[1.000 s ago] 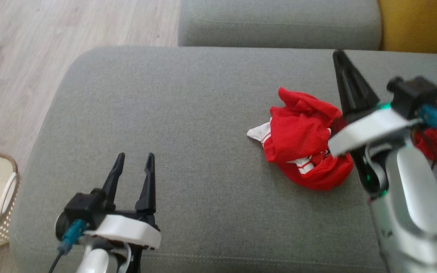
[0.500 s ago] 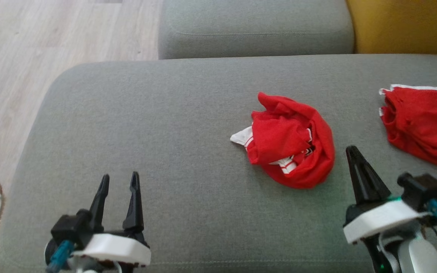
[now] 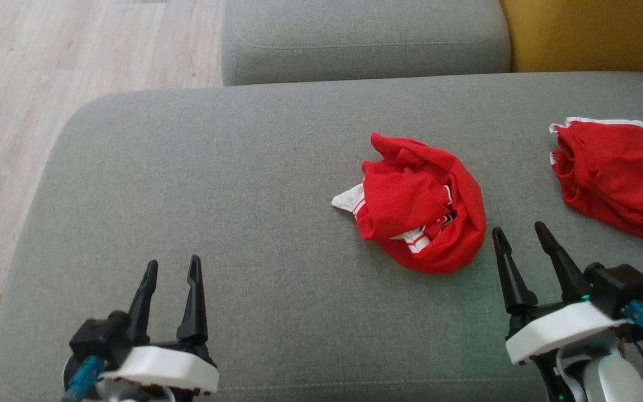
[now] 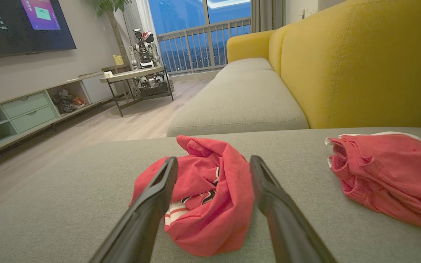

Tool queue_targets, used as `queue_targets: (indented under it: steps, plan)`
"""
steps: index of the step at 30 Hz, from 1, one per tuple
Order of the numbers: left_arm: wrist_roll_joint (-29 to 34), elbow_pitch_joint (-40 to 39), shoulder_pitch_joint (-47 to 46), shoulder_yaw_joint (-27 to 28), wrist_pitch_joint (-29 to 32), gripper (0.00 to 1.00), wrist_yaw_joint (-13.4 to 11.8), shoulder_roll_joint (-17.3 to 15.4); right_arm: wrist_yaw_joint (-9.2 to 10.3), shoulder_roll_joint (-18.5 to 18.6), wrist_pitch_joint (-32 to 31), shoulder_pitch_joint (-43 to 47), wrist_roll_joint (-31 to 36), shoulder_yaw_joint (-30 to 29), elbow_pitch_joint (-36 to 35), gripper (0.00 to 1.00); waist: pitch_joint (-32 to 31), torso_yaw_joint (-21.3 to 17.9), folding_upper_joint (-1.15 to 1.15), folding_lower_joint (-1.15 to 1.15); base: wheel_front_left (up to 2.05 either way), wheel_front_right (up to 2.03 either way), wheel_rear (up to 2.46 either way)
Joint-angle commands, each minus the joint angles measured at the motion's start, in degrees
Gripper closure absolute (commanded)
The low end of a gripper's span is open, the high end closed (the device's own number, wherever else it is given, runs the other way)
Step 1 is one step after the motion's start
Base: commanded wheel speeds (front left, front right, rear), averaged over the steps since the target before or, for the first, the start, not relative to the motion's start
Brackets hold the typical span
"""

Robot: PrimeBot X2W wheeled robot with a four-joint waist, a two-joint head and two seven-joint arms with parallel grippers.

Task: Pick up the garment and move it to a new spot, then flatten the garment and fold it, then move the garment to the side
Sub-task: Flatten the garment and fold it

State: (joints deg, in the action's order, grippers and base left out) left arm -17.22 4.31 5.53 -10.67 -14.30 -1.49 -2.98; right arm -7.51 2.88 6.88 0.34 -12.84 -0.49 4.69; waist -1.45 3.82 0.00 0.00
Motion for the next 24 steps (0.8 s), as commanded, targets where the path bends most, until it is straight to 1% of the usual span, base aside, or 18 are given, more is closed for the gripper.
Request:
queue_targets:
  steps: [1,6,11,16,17,24]
  plan:
    - [0.2,-1.9,-3.0,1.6,-0.7,0.0,0.0,0.1,0.02,0.0,0.8,-3.0,-0.1,1.2,-1.6,0.0,0.1,0.1,0.0,0.0,0.0,0.0,0.0]
    - [0.4,-1.6,-3.4,0.7,-0.7,0.0,0.1,0.1,0.02,0.0,0.4,-4.3,-0.1,1.2,-0.5,0.0,1.3,0.9,0.0,0.0,0.0,0.0,0.0]
    - [0.7,-1.0,-5.8,-0.8,-0.7,0.0,0.4,0.1,0.02,0.0,-3.5,-9.4,0.5,1.1,2.8,0.0,5.3,2.9,0.0,0.0,0.0,0.0,0.0]
    - [0.6,0.0,-7.9,-2.1,-0.7,0.0,0.4,0.1,0.02,0.0,-6.8,-16.0,-0.6,2.1,8.4,0.0,8.8,4.9,0.0,0.0,0.0,0.0,0.0]
    - [0.6,0.0,-7.9,-2.1,-0.7,0.0,0.4,0.1,0.02,0.0,-6.8,-16.0,-0.6,2.1,8.4,0.0,8.8,4.9,0.0,0.0,0.0,0.0,0.0]
    - [0.0,0.8,-10.1,-4.2,-0.7,0.0,0.2,0.1,0.02,0.9,-9.2,-22.0,-2.8,2.1,17.1,0.0,11.2,7.5,0.0,0.0,0.0,0.0,0.0]
